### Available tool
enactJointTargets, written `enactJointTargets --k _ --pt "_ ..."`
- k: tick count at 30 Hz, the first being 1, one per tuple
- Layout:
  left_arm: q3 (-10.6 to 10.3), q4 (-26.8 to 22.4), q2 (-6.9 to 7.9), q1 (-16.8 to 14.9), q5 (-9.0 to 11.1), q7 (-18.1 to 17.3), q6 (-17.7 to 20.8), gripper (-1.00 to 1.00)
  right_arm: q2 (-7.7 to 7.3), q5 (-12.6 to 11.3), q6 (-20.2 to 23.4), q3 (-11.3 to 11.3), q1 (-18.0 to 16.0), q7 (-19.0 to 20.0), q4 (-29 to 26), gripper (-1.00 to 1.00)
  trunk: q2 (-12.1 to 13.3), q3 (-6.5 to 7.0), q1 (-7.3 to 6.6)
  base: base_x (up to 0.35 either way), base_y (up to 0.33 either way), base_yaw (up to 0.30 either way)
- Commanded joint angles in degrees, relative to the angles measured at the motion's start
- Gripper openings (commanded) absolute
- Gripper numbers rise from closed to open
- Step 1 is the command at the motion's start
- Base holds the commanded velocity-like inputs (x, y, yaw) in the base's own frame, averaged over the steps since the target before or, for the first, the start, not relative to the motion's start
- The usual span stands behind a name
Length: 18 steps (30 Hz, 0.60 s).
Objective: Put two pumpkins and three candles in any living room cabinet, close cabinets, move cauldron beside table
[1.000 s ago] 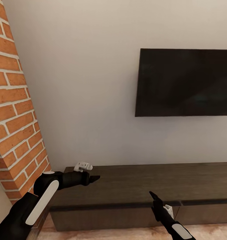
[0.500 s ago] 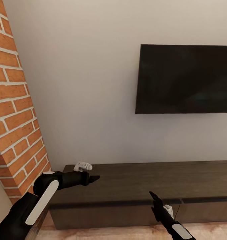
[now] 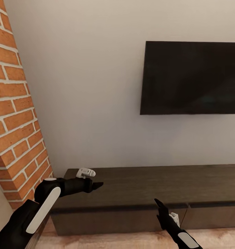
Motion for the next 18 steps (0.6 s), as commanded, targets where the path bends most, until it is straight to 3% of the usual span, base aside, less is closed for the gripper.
enactJointTargets --k 1,18 --pt "0.0 0.0 0.03 -0.1 -0.4 -0.4 0.1 1.00 0.01 -0.5 0.5 -0.2 0.0 0.1 0.0 1.00 -0.4 -0.24 0.22 0.000 0.000 0.000" --pt "0.0 0.0 0.09 -0.1 -0.3 -0.5 0.1 1.00 0.06 -0.4 0.4 -0.2 0.0 0.2 0.0 1.00 -7.3 -3.30 3.95 0.000 0.000 0.000"
